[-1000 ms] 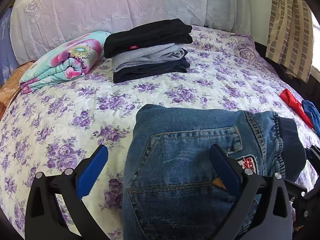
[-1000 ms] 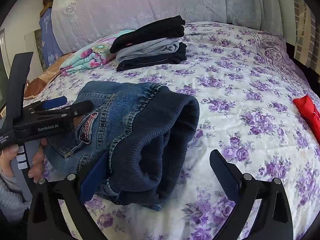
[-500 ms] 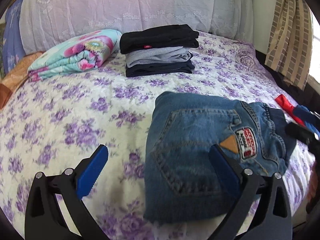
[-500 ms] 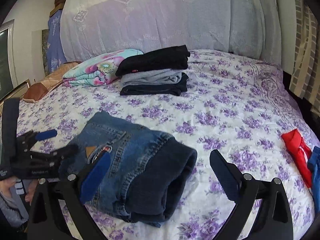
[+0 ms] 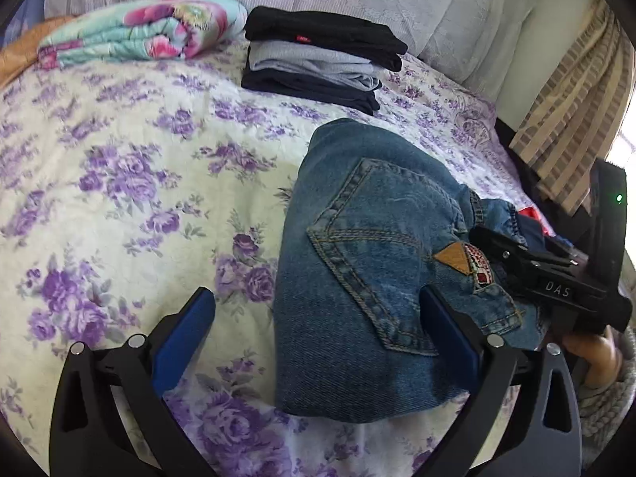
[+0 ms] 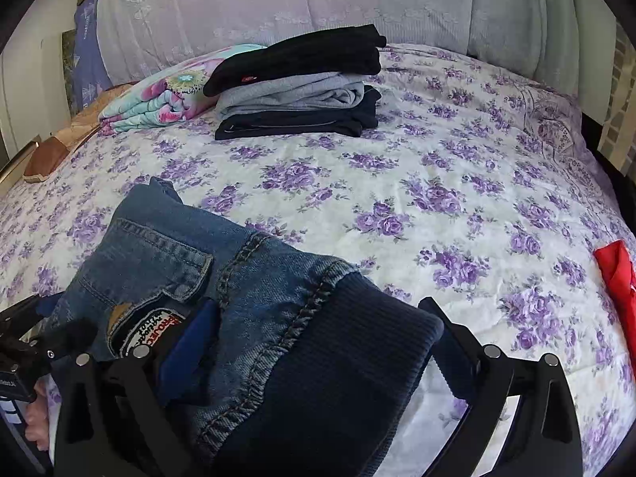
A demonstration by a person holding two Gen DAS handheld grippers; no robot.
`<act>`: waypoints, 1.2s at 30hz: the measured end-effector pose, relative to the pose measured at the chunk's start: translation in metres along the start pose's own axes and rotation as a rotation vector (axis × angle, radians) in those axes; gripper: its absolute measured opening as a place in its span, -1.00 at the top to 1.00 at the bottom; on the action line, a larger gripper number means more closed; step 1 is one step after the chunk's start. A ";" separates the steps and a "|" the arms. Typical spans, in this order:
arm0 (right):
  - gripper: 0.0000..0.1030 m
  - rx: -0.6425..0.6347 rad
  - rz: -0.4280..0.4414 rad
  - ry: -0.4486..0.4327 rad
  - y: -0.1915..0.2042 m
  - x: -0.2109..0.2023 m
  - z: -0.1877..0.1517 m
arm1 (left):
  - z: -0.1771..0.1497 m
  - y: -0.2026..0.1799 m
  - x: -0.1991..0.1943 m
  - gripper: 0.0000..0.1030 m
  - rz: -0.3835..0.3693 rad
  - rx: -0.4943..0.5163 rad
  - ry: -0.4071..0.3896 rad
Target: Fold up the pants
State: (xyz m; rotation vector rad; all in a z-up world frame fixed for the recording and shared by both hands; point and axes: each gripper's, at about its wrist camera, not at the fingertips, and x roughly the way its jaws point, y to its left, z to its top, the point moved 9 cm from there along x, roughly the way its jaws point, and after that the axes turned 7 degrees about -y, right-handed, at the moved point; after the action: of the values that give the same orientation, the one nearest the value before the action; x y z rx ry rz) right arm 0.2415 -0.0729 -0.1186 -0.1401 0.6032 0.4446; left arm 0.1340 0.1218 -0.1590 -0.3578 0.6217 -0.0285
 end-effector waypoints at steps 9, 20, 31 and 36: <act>-0.93 0.166 0.093 -0.047 -0.016 -0.030 -0.001 | 0.001 0.007 -0.002 -0.92 -0.083 -0.079 -0.011; -0.93 0.534 0.311 -0.034 -0.043 -0.065 -0.047 | 0.000 0.008 -0.002 -0.92 -0.107 -0.097 -0.020; -0.93 0.750 0.502 0.096 -0.018 -0.064 -0.074 | -0.001 0.009 -0.004 -0.92 -0.110 -0.100 -0.020; -0.93 0.768 0.504 0.098 -0.011 -0.058 -0.074 | -0.001 0.009 -0.003 -0.92 -0.111 -0.101 -0.019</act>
State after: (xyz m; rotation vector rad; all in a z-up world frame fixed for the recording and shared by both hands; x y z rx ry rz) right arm 0.1658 -0.1229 -0.1454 0.7403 0.8709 0.6626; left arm 0.1302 0.1308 -0.1609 -0.4893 0.5851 -0.0996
